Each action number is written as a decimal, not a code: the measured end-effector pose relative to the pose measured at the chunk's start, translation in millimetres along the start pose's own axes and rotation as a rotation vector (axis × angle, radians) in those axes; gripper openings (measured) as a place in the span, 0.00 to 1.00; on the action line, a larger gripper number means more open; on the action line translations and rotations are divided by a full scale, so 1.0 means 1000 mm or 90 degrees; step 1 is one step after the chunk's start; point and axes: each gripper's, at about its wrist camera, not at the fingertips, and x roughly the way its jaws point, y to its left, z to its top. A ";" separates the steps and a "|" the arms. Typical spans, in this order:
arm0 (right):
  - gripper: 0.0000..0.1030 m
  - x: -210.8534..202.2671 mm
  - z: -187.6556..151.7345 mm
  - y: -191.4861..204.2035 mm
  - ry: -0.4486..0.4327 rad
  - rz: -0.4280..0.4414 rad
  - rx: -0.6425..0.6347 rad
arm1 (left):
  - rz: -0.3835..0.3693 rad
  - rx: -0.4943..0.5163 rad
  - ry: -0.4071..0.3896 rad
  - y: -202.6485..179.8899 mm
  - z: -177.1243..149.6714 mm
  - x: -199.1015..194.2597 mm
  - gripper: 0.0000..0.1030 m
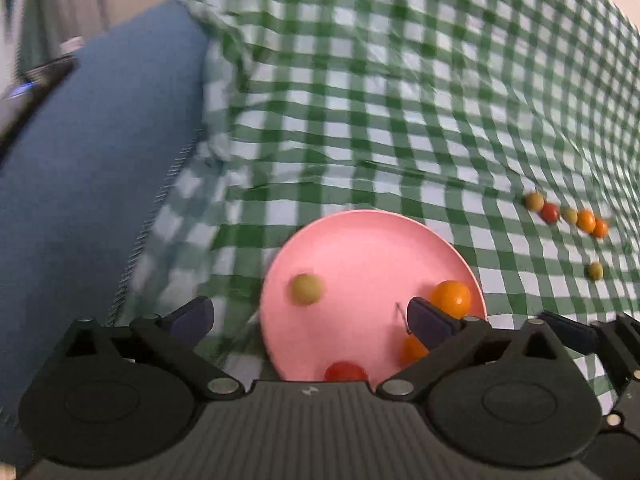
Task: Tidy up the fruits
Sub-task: 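Lower both fruits onto the pink plate and open both tools, then lift both open tools away from the pink plate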
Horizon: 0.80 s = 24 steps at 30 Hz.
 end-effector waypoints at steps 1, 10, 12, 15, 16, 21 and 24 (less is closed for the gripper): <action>0.88 -0.010 -0.002 0.001 0.002 0.002 0.005 | 0.005 -0.009 0.005 0.003 -0.004 -0.008 1.00; 0.94 -0.093 -0.022 0.008 -0.039 0.000 0.054 | 0.029 -0.033 0.026 0.016 -0.060 -0.072 1.00; 0.95 -0.106 -0.021 0.011 -0.067 -0.016 0.049 | 0.031 -0.030 0.011 0.016 -0.064 -0.083 1.00; 0.97 -0.124 -0.022 0.018 -0.090 -0.017 0.038 | 0.030 -0.027 -0.013 0.014 -0.069 -0.100 1.00; 0.97 -0.128 -0.022 0.020 -0.095 -0.015 0.035 | 0.027 -0.027 -0.021 0.014 -0.072 -0.106 1.00; 0.97 -0.152 -0.026 0.028 -0.126 -0.019 0.033 | 0.028 -0.010 -0.055 0.009 -0.080 -0.131 1.00; 0.98 -0.165 -0.029 0.030 -0.145 -0.022 0.033 | 0.028 -0.013 -0.072 0.009 -0.083 -0.145 1.00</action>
